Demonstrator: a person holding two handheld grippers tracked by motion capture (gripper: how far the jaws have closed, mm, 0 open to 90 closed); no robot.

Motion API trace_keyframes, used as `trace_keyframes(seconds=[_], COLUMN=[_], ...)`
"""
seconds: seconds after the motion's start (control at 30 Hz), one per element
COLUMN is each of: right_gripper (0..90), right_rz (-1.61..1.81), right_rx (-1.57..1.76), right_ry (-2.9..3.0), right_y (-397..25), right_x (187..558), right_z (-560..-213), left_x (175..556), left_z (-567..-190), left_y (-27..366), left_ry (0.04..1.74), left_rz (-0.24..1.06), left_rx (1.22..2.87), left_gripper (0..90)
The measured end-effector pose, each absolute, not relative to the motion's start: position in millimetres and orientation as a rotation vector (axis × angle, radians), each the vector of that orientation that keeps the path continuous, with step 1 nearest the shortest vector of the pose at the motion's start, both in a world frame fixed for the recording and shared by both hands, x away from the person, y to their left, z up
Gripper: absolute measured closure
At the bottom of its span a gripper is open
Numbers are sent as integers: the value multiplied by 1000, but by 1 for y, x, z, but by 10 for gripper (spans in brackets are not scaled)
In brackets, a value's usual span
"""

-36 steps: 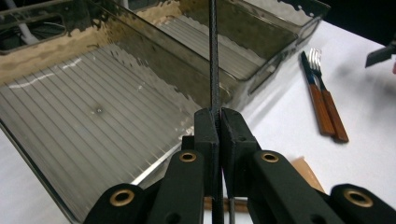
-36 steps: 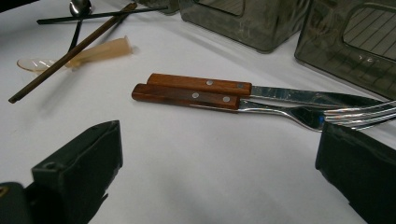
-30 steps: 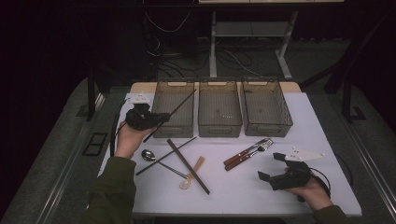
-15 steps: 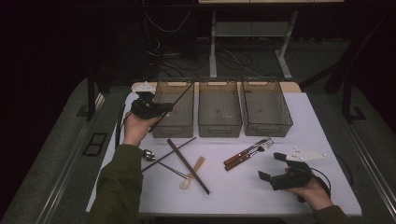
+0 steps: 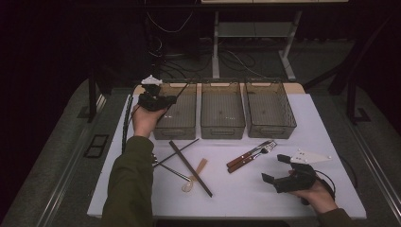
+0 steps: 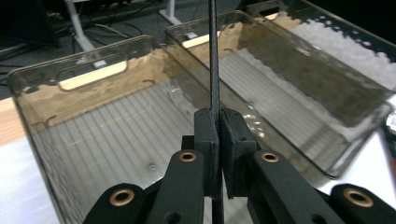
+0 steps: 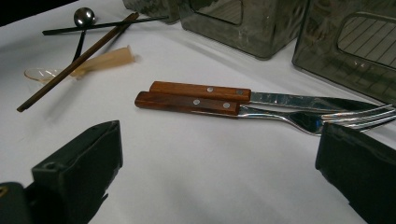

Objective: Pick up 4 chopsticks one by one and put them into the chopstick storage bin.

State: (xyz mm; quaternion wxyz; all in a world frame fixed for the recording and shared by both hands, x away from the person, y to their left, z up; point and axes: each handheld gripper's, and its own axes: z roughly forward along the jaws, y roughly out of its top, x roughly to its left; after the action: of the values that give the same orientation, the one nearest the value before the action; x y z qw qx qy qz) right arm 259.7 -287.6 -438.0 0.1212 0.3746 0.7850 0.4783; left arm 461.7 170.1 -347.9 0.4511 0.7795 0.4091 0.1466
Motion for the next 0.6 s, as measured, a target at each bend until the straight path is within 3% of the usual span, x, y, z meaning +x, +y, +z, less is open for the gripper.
trace_keyframes(seconds=[0.6], right_gripper=[9], right_rz=[1404], right_rx=[1093], right_ry=[2296], right_y=[-288], right_x=[260], right_z=[-438], left_x=[481], left_z=[-374], left_y=[175], left_ry=[1117], left_rz=[417], left_rx=[1966], left_gripper=[848])
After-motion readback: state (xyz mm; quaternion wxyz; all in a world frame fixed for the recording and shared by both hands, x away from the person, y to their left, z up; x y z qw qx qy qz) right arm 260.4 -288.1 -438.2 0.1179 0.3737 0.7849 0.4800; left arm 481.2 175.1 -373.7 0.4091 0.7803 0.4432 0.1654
